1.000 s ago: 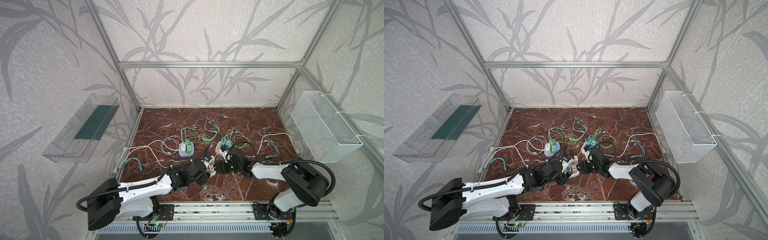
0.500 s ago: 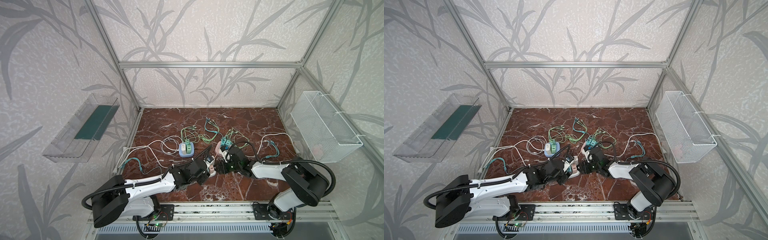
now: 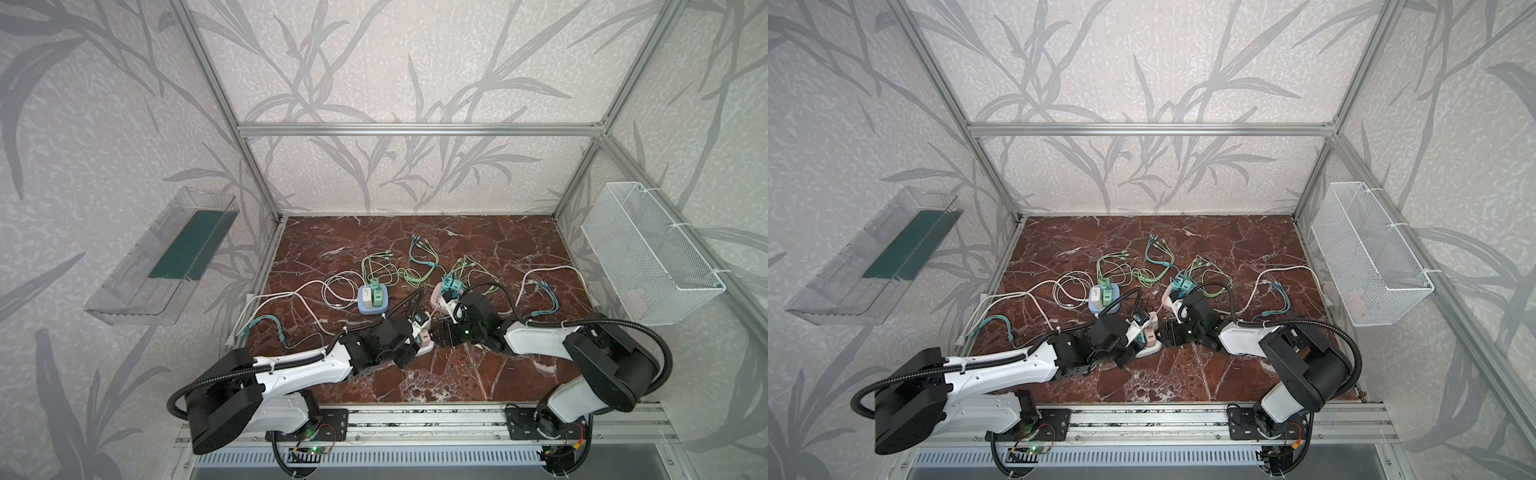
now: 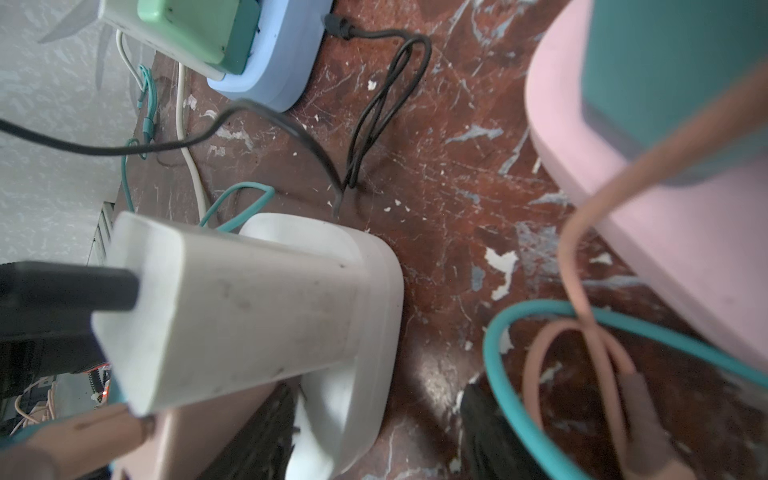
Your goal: Pull the plug off the socket
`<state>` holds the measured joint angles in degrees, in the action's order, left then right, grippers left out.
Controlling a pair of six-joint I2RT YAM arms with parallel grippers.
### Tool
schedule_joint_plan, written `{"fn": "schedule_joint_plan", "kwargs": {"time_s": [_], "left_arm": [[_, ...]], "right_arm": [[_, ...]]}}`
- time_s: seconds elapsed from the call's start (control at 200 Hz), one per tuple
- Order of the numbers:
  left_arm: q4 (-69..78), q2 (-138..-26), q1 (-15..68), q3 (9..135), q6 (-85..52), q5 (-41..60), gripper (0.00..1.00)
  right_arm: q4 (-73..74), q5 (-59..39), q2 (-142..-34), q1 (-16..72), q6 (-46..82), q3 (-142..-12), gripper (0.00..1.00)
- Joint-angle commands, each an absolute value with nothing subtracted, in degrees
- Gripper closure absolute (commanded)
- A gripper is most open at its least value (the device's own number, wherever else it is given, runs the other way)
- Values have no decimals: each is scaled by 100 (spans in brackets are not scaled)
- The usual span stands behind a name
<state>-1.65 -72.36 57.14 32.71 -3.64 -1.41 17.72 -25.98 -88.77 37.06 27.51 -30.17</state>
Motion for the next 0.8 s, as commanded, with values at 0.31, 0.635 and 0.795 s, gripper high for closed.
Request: {"fn": "schedule_joint_plan", "kwargs": {"time_s": [0.31,0.635,0.795], "left_arm": [[-50,-7428,5713,3182,-315,304,49],[-61,-7500,5711,3182,-310,368,52],[-84,-7591,5713,3206,-340,415,50]], "right_arm": [[1372,-3041,-8824,3609,2610,-3072,34],[1274,-3274,-8781,3518,2575,-3052,34],[1241,-3381,-8750,3513,2545,-3025,33]]}}
